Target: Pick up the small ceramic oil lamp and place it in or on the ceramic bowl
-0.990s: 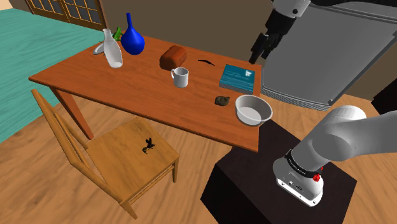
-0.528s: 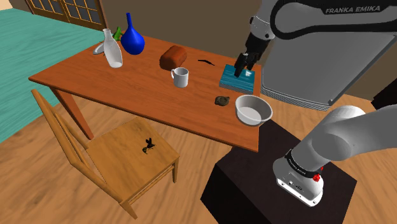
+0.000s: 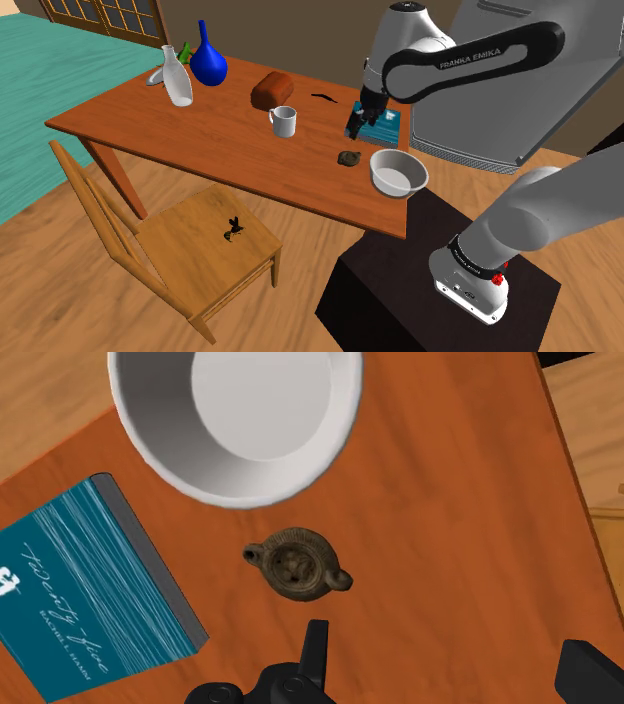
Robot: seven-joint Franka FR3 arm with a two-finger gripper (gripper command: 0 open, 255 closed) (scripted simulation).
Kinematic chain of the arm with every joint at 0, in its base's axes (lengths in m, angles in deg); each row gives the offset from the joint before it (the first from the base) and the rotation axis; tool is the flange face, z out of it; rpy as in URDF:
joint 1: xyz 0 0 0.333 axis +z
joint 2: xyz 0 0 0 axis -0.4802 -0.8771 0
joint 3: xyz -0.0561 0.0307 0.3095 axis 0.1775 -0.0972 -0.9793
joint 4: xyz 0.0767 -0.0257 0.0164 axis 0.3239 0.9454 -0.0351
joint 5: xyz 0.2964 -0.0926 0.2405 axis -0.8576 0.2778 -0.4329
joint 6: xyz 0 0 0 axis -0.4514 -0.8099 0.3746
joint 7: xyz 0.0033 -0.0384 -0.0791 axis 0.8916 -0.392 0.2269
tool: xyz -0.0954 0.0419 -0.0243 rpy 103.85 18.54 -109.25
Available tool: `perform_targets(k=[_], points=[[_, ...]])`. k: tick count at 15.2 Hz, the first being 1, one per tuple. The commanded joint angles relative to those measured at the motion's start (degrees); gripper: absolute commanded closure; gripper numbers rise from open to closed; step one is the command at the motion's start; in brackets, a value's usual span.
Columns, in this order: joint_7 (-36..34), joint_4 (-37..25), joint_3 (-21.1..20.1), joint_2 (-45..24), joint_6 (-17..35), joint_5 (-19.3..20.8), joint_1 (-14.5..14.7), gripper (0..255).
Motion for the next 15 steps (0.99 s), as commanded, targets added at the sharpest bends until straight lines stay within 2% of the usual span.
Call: perform_targets(k=[1,5,9,13,15], points=[[-1.3,-0.4,-0.7,-4.4,3.8,2.5,-1.1,0],[-5.5,-2.2,-2.0,-13.4,9.9,8.9,-3.2,0],[-11.3,-5.4,-2.2,-22.8,14.5,17.5,-4.6,0],[-17.5,-10.1,-0.4,-32.2,17.3,26.5,-4.3,0],[-18.6,-10.9,0.3,-34.0,18.1,28.1,-4.1,0]])
